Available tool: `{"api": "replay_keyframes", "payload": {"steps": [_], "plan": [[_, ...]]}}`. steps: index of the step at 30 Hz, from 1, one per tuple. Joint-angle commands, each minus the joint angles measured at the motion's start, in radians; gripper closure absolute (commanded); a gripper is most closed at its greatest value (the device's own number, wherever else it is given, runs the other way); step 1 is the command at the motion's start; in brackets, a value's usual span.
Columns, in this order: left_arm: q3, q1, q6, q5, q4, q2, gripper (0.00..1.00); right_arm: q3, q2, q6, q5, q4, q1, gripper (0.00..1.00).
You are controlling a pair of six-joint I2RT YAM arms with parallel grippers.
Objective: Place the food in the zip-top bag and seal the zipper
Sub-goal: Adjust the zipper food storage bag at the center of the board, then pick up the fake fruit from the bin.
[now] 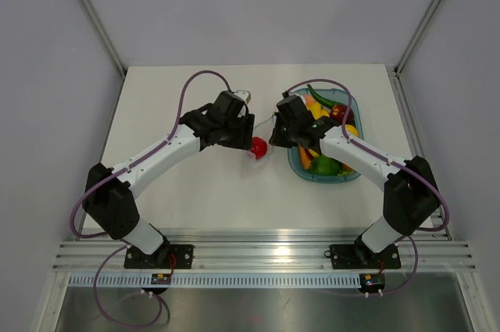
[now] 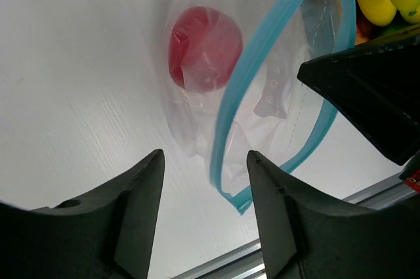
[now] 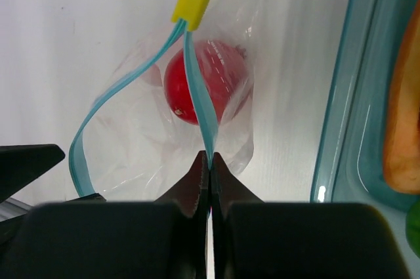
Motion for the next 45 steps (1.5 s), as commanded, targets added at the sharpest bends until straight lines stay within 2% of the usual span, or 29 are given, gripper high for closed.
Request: {"api": "replay_keyframes", "payload": {"steps": [1, 7, 14, 15, 16, 17, 20, 22, 23, 25, 27, 28, 30, 33, 39, 40, 41, 45], "plan": [[-0.001, -0.006, 0.006, -0.029, 0.033, -0.021, 0.43, 0.005, 0.006, 0.018, -0.045, 0.059, 0.002, 1.0], [-0.006, -0.012, 0.008, -0.039, 0.062, -0.02, 0.58, 0.014, 0.006, 0.021, -0.052, 0.059, 0.004, 1.0], [-0.001, -0.015, 0.015, -0.056, 0.099, 0.052, 0.78, 0.003, 0.012, 0.004, -0.054, 0.05, 0.004, 1.0], [-0.001, -0.015, 0.018, -0.062, 0.102, 0.059, 0.83, 0.003, 0.015, -0.002, -0.054, 0.039, 0.002, 1.0], [0.0, -0.015, 0.02, -0.071, 0.097, 0.063, 0.95, 0.003, 0.016, -0.005, -0.051, 0.03, 0.002, 1.0], [0.006, -0.015, 0.021, -0.071, 0.093, 0.068, 1.0, 0.006, 0.019, -0.009, -0.051, 0.024, 0.004, 1.0], [0.011, -0.015, 0.02, -0.051, 0.09, 0.074, 1.0, 0.006, 0.014, -0.022, -0.045, 0.009, 0.004, 0.99], [0.003, -0.015, 0.012, -0.046, 0.094, 0.06, 1.0, 0.014, 0.005, -0.029, -0.022, -0.016, 0.004, 0.89], [0.0, -0.017, 0.011, -0.046, 0.094, 0.057, 1.0, 0.017, -0.009, -0.032, -0.016, -0.024, 0.002, 0.81], [0.0, -0.015, 0.005, -0.052, 0.087, 0.045, 1.0, 0.023, -0.044, -0.042, 0.0, -0.047, 0.004, 0.53], [0.005, -0.015, 0.0, -0.057, 0.078, 0.04, 1.0, 0.025, -0.078, -0.06, -0.029, -0.056, 0.002, 0.31], [0.005, -0.015, -0.002, -0.062, 0.067, 0.034, 1.0, 0.022, -0.127, -0.063, -0.049, -0.059, 0.002, 0.28], [0.013, -0.015, -0.014, -0.078, 0.047, 0.031, 1.0, 0.016, -0.179, -0.066, -0.043, -0.076, 0.001, 0.26], [0.016, -0.015, -0.028, -0.086, 0.028, 0.016, 1.0, -0.003, -0.277, -0.075, 0.058, -0.158, -0.027, 0.25], [0.019, -0.015, -0.037, -0.082, 0.024, -0.024, 1.0, -0.136, -0.434, -0.055, 0.273, -0.339, -0.292, 0.25], [0.019, -0.015, -0.037, -0.082, 0.024, -0.026, 1.0, -0.149, -0.457, -0.056, 0.32, -0.356, -0.317, 0.24], [0.019, -0.015, -0.034, -0.08, 0.025, -0.027, 1.0, -0.159, -0.465, -0.054, 0.336, -0.37, -0.358, 0.19], [0.022, -0.015, -0.034, -0.077, 0.025, -0.024, 1.0, -0.219, -0.471, -0.072, 0.354, -0.384, -0.432, 0.14]]}}
